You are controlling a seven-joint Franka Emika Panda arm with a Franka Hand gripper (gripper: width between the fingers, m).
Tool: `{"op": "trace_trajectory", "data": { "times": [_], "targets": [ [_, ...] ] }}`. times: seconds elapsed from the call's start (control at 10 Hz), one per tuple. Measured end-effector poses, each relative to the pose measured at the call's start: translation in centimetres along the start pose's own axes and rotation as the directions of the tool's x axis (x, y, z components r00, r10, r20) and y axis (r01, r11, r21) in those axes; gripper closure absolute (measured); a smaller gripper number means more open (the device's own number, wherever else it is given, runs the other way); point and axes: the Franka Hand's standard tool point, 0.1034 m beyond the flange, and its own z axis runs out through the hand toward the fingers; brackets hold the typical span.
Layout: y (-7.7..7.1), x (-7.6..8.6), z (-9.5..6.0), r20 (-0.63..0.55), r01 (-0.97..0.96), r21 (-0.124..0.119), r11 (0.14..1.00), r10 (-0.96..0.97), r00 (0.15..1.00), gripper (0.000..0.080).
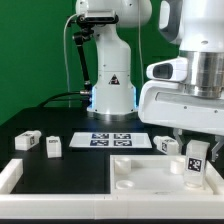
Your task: Assemble square table
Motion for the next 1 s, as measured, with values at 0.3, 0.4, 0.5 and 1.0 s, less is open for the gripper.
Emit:
{"op": "trace_trajectory", "data": {
  "times": [0.3, 0.4, 0.5, 1.0],
  "targets": [
    [-0.67, 0.17, 0.17, -0.012, -0.387, 0.089, 0.918, 0.389, 0.921, 0.0509],
    [-0.89, -0.08, 0.2, 0.028, -0.555, 0.113, 0.824, 0.556, 0.831, 0.0509],
    [-1.03, -0.2, 0.21, 0.06, -0.645, 0.114, 0.756, 0.643, 0.764, 0.0509],
    [-0.86, -0.07, 0.34, 0.085, -0.673, 0.117, 0.73, 0.668, 0.739, 0.0337]
  ]
}}
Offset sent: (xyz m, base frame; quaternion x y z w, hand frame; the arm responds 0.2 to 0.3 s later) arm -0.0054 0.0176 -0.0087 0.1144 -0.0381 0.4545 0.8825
